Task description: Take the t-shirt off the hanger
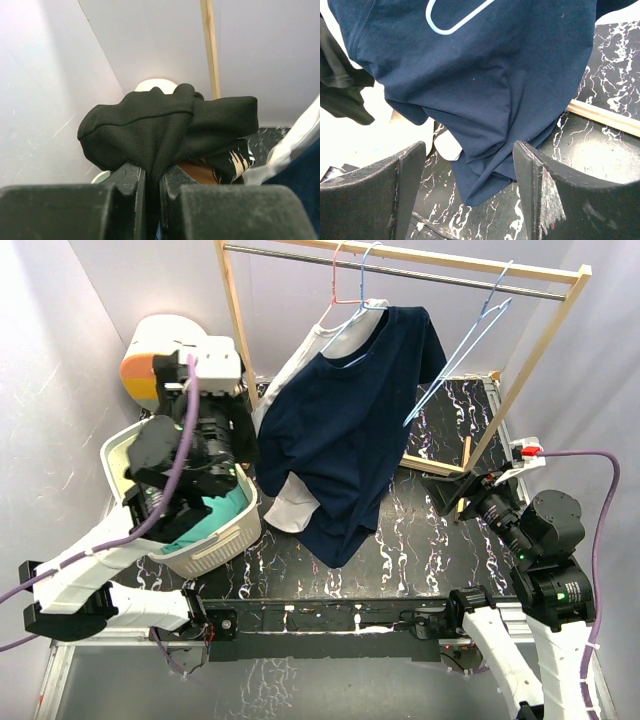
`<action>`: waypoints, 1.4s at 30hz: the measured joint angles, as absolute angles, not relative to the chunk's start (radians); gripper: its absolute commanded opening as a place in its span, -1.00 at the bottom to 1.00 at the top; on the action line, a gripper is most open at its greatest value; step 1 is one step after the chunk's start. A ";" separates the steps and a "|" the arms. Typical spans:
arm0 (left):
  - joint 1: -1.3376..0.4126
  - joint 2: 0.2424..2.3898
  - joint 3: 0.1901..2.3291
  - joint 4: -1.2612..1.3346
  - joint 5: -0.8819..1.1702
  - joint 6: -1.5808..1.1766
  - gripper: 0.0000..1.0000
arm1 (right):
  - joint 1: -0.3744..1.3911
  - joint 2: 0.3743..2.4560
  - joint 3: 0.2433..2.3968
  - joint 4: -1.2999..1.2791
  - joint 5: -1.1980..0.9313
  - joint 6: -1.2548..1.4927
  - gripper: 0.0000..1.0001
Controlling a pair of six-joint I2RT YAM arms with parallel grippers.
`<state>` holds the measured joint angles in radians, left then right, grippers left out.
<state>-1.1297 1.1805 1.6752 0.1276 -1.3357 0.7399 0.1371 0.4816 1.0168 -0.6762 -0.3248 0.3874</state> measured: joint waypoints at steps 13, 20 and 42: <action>-0.826 1.192 1.544 -0.519 -1.085 0.167 -1.00 | 0.137 0.482 1.018 -0.693 -0.334 0.363 0.44; -0.419 1.296 1.584 -0.747 -0.794 -0.081 -1.00 | 0.137 0.482 1.017 -0.708 -0.332 0.347 0.44; -0.172 1.128 1.393 -0.743 -0.546 -0.333 0.62 | 0.137 0.575 1.016 -0.702 -0.417 0.312 0.41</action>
